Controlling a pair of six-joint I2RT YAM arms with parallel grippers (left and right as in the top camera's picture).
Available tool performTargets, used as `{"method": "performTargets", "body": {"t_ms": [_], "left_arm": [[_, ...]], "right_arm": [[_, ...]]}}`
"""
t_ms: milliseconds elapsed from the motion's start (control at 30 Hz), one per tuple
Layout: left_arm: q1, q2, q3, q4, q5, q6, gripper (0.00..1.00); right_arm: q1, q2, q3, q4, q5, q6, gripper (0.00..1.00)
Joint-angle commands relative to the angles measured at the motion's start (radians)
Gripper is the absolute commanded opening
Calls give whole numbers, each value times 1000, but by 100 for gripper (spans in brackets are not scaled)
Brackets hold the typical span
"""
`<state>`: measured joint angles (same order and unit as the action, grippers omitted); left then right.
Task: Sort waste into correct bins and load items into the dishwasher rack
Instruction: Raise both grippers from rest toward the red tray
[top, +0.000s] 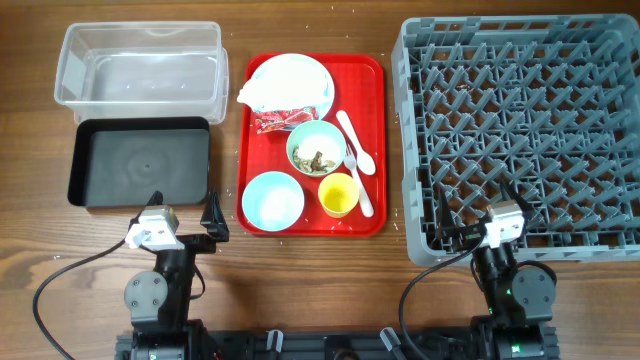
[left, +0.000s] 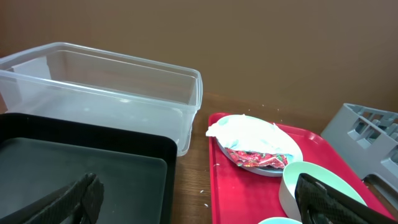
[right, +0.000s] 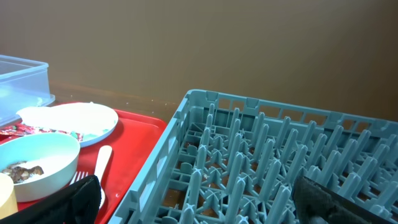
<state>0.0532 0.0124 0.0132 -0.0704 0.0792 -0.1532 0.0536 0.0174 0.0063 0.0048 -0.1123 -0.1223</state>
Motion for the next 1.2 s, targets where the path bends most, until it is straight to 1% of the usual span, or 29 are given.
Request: {"method": "performTargets", "body": {"t_ms": [0,800,900,1000,1167], "left_arm": [[-6,-10,-7,0,5,15,100],[-5,-10,-7,2,5,16,100],[-6,-10,-7,2,5,15,100],[-5,-10,-7,34,5,15,100],[-5,-10,7,97,5,15,100]], "right_arm": [[1,-14,-1,5,-16,-8,100],[1,-7,-1,5,-16,-6,100],[1,-7,-1,11,-71,-5,100],[1,-7,2,26,-70,11,100],[1,-6,76,39,-61,7,100]]}}
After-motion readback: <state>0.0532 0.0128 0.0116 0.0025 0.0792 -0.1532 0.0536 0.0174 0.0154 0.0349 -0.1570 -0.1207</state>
